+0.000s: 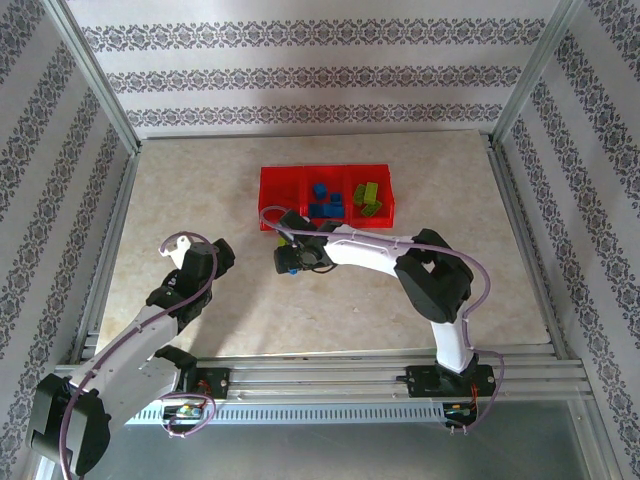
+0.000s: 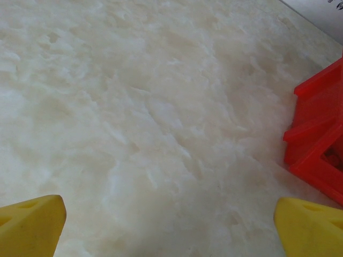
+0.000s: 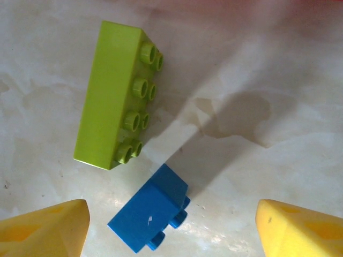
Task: Sort the legos into containers by color
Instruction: Pick up the lego from the center of the table.
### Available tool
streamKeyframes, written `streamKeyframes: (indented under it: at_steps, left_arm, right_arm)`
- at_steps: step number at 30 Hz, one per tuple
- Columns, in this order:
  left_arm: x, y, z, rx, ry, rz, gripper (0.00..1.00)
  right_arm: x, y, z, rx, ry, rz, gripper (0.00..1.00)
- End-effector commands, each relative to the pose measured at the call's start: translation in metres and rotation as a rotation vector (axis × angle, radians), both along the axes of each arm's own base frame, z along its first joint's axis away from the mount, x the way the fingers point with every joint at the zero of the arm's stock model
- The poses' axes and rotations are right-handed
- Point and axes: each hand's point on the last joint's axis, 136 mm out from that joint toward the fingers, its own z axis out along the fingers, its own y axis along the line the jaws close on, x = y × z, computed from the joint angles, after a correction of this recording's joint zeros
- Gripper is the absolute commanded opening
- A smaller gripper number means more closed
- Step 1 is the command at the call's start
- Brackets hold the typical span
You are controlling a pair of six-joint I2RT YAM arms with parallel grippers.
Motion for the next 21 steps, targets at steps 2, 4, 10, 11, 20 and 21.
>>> streamKeyframes:
  at_steps: [2,4,10,11,20,21]
  left_arm:
    - [0.000,0.004,-0.003,-0.017,-0.001,0.021,1.00]
    - [0.000,0.003,-0.003,-0.019,-0.001,0.019,1.00]
    - [0.002,0.002,-0.005,-0.025,0.000,0.017,1.00]
    - [0.002,0.002,-0.005,-0.026,0.002,0.016,1.00]
    - [0.004,0.000,-0.007,-0.035,0.006,0.012,1.00]
    - [0.004,0.000,-0.007,-0.037,0.005,0.011,1.00]
  right_arm:
    - [-0.006,0.004,-0.008,-0.024,0.026,0.034,0.80]
    - [-0.006,0.003,-0.010,-0.033,0.029,0.032,0.79]
    - [-0.008,-0.002,-0.019,-0.071,0.047,0.027,0.75]
    - [-0.008,-0.003,-0.019,-0.076,0.048,0.024,0.75]
    - [-0.006,-0.016,-0.017,-0.116,0.020,0.000,0.58]
    - [-0.006,-0.016,-0.017,-0.117,0.019,-0.002,0.56]
